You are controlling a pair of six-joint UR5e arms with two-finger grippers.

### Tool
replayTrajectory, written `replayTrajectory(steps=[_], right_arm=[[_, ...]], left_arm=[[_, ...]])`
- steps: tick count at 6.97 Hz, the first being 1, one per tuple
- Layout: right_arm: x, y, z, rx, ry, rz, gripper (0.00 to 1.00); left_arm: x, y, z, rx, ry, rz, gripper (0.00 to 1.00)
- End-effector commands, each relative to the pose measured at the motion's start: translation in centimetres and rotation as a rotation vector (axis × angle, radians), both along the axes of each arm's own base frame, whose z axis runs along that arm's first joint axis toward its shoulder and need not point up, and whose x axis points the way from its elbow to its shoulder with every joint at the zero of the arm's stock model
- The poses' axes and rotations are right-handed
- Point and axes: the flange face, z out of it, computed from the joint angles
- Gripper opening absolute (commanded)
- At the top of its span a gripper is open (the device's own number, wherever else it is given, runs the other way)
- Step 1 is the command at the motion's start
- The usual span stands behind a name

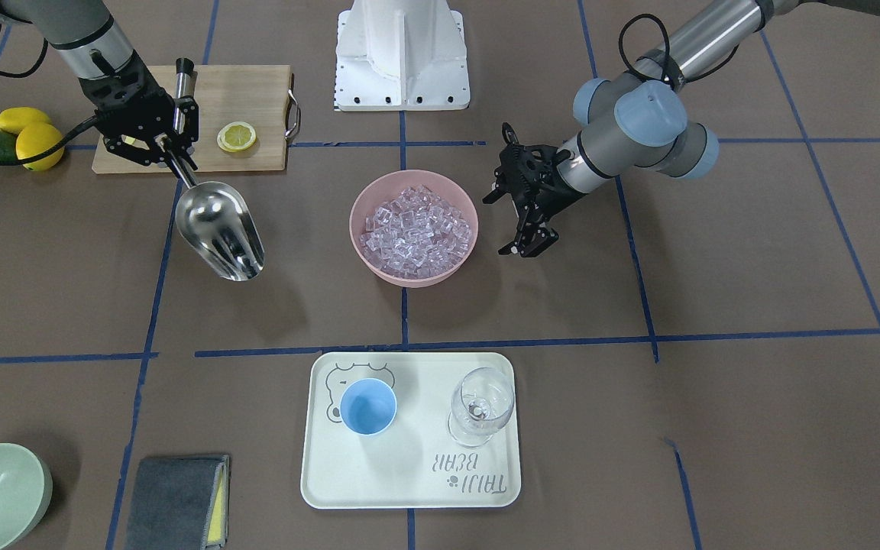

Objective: Put ice in cup with scoop
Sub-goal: 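Carry the scoop with the right gripper over the pink bowl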

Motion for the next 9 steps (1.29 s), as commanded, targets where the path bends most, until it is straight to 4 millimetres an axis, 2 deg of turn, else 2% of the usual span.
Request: replayTrajectory(steps=[1, 3, 6, 7, 9], right_arm=[[-1.5, -1.3, -5.4, 0.08, -0.015, -0.083, 0.0], [-1.4, -2.8, -8.2, 0.211, 0.018, -0.184, 0.0], [-2.3, -4.0, -14.6, 0.333, 0.207, -0.316, 0.0], [-2.6, -3.9, -15.9, 0.393, 0.287, -0.372, 0.0], [-4.8, -2.4, -16.0, 0.476, 0.368, -0.405, 0.0]], left_arm=[[0.0, 0.0, 0.0, 0.0, -0.001, 0.0, 1.0], [0.1, 0.1, 0.0, 0.001, 0.001, 0.001, 1.0], [0.0, 0.3, 0.2, 0.039, 0.039, -0.032, 1.0], [0.3, 0.0, 1.2, 0.061, 0.05, -0.08, 1.0], [0.7, -0.1, 1.8, 0.056, 0.042, -0.073, 1.0]])
